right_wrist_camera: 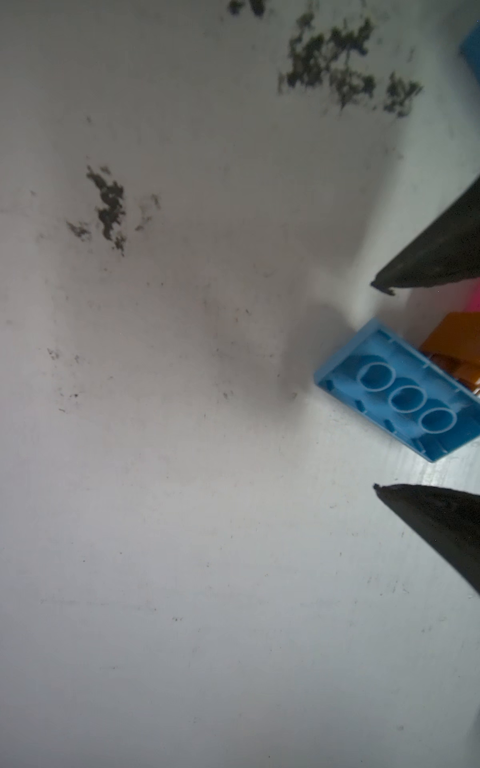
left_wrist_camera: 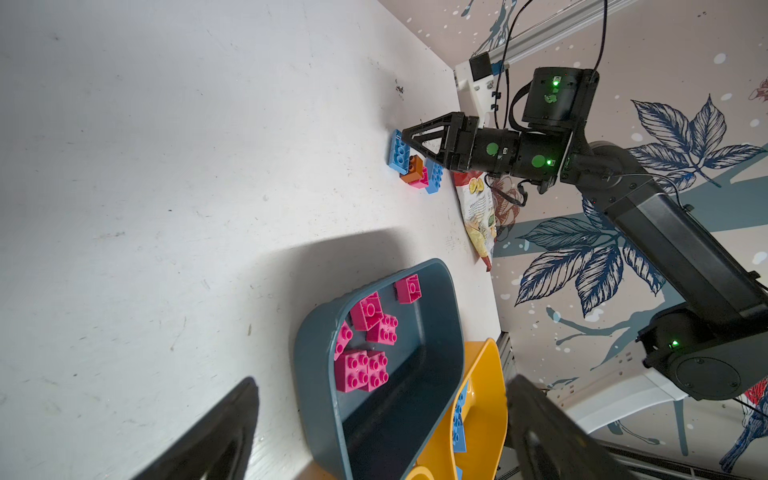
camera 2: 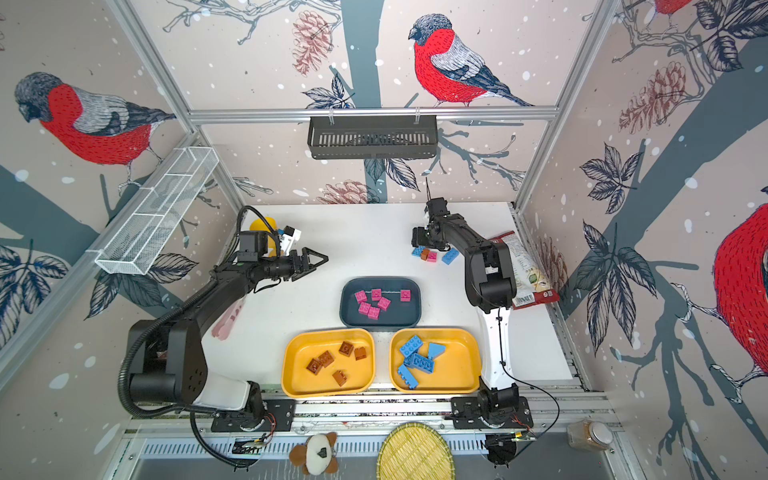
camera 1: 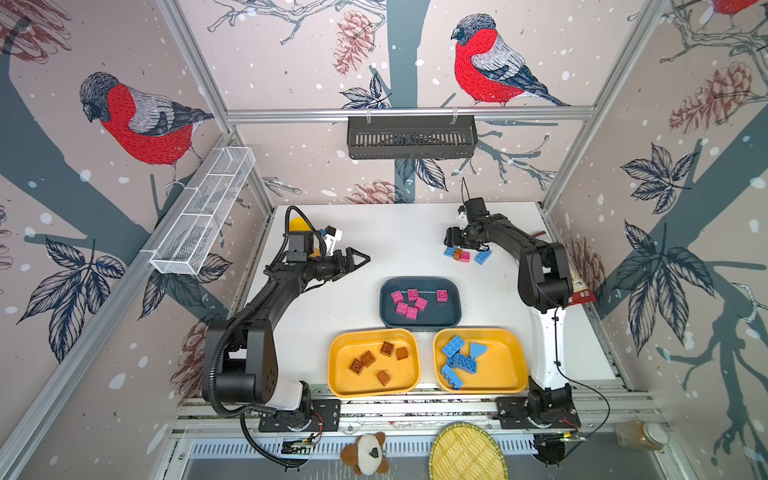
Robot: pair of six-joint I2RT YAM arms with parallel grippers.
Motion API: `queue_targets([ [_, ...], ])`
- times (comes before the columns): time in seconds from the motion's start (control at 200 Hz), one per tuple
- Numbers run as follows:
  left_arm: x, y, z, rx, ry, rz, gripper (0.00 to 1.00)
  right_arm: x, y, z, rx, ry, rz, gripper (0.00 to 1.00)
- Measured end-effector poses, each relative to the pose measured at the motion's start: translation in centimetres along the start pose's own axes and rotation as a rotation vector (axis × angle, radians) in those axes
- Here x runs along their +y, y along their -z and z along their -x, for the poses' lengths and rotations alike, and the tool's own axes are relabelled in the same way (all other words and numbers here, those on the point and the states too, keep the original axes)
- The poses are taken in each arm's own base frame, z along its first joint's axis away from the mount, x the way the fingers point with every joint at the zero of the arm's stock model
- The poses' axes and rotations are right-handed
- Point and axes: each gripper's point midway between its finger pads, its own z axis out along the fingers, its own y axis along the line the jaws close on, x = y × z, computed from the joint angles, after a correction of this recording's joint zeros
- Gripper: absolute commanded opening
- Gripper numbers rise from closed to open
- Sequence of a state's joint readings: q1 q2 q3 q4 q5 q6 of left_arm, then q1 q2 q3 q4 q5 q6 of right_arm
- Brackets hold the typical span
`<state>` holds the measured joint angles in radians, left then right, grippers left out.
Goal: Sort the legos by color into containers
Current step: 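Return the right gripper to the pile and grasp a light-blue 2x4 brick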
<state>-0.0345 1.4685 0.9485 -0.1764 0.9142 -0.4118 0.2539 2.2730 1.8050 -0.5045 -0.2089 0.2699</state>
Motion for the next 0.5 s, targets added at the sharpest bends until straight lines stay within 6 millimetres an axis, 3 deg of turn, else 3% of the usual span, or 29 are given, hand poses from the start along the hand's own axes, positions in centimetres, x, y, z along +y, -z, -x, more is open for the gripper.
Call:
queue_targets([
  [0.25,0.1,0.0,0.0,0.000,0.001,0.001,0.93,1.0,-1.2,-0.5,0.026,0.000,0.013,0.70],
  [0.5,0.1,0.0,0.0,0.001,0.002,0.001,0.92,3.5,-1.9,0.0,0.030,0.045,0.043,0.68],
])
